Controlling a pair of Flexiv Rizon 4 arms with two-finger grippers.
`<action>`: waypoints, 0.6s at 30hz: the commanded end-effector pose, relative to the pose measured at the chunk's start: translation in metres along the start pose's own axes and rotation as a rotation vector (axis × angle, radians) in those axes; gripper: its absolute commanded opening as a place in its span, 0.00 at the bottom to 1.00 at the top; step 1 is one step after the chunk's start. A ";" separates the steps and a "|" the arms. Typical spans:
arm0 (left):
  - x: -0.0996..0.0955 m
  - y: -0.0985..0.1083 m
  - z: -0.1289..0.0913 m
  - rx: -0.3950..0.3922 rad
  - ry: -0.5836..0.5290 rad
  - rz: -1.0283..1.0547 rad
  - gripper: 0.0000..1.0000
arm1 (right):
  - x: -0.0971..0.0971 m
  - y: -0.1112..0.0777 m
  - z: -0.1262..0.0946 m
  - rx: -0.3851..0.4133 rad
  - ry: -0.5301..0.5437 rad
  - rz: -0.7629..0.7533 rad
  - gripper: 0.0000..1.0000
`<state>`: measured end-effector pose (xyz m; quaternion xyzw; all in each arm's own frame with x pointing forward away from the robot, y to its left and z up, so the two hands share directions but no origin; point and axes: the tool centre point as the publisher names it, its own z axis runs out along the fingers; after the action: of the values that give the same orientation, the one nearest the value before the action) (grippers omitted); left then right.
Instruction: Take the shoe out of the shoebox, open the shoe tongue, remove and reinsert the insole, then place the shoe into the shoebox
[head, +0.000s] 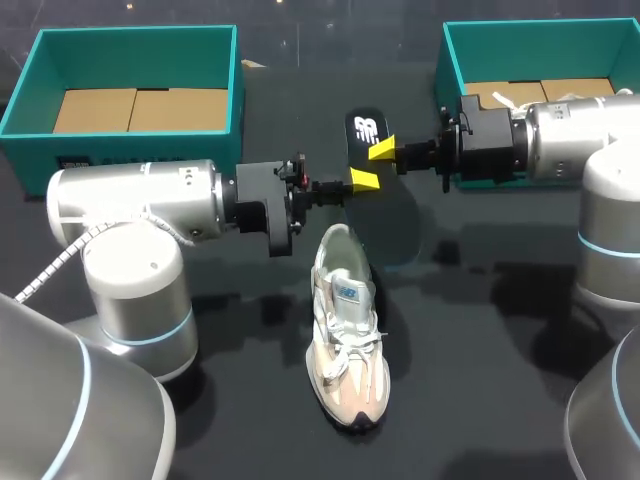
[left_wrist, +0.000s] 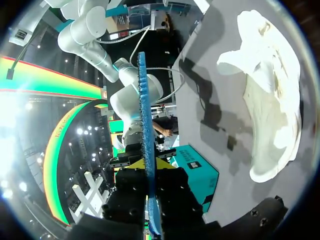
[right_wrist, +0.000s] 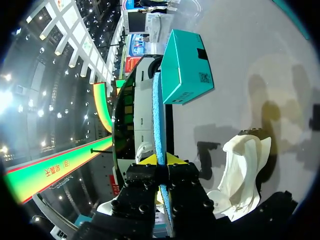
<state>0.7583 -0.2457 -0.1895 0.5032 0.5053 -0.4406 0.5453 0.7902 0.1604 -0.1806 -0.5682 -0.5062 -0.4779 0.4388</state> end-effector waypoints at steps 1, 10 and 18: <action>0.000 -0.001 0.001 -0.008 0.000 0.002 0.00 | 0.001 0.000 0.002 0.010 -0.005 -0.003 0.26; -0.005 -0.004 -0.023 -0.018 0.009 0.002 0.00 | -0.004 -0.011 -0.020 0.002 -0.008 -0.009 1.00; -0.005 -0.016 -0.043 -0.019 0.039 -0.019 0.00 | -0.004 -0.022 -0.043 -0.003 0.028 -0.024 1.00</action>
<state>0.7485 -0.2194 -0.1888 0.5006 0.5222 -0.4334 0.5375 0.7750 0.1326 -0.1792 -0.5557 -0.5094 -0.4869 0.4413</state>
